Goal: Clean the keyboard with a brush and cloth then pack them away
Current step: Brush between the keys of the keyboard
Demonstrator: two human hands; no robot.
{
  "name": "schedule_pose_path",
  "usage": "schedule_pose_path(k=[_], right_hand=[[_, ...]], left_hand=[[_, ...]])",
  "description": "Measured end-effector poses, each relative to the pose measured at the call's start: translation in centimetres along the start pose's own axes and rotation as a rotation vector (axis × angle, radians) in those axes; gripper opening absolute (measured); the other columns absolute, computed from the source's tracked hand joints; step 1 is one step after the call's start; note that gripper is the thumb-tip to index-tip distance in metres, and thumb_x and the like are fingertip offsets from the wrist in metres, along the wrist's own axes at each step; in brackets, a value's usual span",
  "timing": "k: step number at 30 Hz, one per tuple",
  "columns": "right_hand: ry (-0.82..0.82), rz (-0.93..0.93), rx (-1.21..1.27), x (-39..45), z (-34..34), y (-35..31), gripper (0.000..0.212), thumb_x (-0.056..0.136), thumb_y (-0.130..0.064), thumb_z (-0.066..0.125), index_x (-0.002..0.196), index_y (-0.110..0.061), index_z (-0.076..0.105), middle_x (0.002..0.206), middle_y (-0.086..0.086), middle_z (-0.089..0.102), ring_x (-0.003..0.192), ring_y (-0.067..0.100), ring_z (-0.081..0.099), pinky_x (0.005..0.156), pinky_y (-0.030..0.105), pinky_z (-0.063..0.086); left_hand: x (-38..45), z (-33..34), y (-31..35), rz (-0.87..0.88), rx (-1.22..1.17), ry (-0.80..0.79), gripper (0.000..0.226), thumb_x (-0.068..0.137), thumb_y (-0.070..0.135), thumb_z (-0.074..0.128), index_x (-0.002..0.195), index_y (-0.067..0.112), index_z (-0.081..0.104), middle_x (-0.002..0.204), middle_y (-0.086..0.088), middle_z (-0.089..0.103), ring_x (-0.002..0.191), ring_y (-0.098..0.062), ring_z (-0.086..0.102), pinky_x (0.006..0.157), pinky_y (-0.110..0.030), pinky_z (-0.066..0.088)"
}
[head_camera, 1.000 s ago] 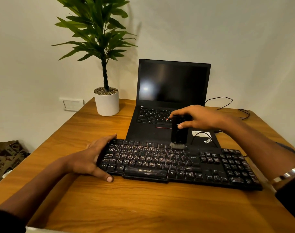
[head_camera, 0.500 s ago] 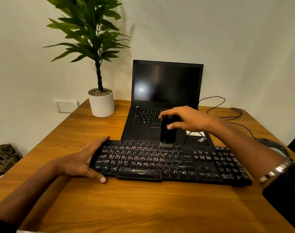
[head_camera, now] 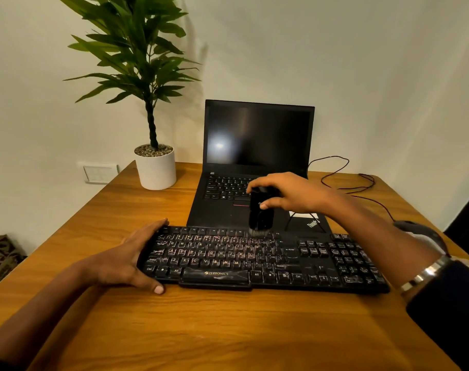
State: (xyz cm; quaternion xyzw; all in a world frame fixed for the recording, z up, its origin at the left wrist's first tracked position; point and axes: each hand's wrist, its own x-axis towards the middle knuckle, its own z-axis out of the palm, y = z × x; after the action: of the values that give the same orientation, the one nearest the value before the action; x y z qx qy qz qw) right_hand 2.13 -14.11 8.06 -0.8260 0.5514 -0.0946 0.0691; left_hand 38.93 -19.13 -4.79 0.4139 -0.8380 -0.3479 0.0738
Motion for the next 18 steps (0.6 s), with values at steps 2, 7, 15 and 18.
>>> schedule_pose_path(k=[2,7,15,18], right_hand=[[-0.043,0.035,-0.026,-0.6,-0.4,0.6,0.045,0.087,-0.022,0.066,0.131,-0.026,0.054,0.121,0.001,0.058,0.110,0.013,0.051,0.089,0.022,0.035],[-0.119,0.108,-0.109,-1.4,-2.3,1.3,0.046,0.088,-0.021,0.065,0.132,-0.030,0.053,0.126,0.002,0.057,0.118,0.019,0.051,0.096,0.029,0.039],[-0.107,0.020,-0.082,1.2,0.1,-1.4,0.043,0.088,-0.019,0.066,0.129,-0.026,0.055,0.121,0.001,0.059,0.116,0.019,0.050,0.098,0.033,0.039],[0.018,-0.029,0.013,2.5,1.1,-2.5,0.041,0.086,-0.021,0.068,0.125,-0.025,0.056,0.108,-0.003,0.057,0.107,0.016,0.051,0.092,0.030,0.039]], left_hand=[[0.0,0.0,0.0,0.001,-0.009,0.003,0.134,0.041,0.069,0.088,0.142,0.062,-0.001,0.142,0.029,0.014,0.137,-0.017,0.023,0.115,-0.051,0.032],[0.0,0.1,0.4,0.010,-0.016,0.004,0.131,0.042,0.066,0.088,0.140,0.062,0.001,0.133,0.040,0.013,0.133,-0.014,0.026,0.114,-0.047,0.033],[-0.2,0.1,0.7,-0.017,-0.030,0.002,0.138,0.043,0.066,0.088,0.147,0.055,-0.002,0.134,0.032,0.018,0.135,-0.018,0.024,0.114,-0.052,0.032],[-0.2,0.1,0.8,-0.031,-0.026,-0.009,0.144,0.042,0.069,0.087,0.151,0.047,-0.005,0.139,0.024,0.015,0.137,-0.019,0.023,0.116,-0.051,0.031]])
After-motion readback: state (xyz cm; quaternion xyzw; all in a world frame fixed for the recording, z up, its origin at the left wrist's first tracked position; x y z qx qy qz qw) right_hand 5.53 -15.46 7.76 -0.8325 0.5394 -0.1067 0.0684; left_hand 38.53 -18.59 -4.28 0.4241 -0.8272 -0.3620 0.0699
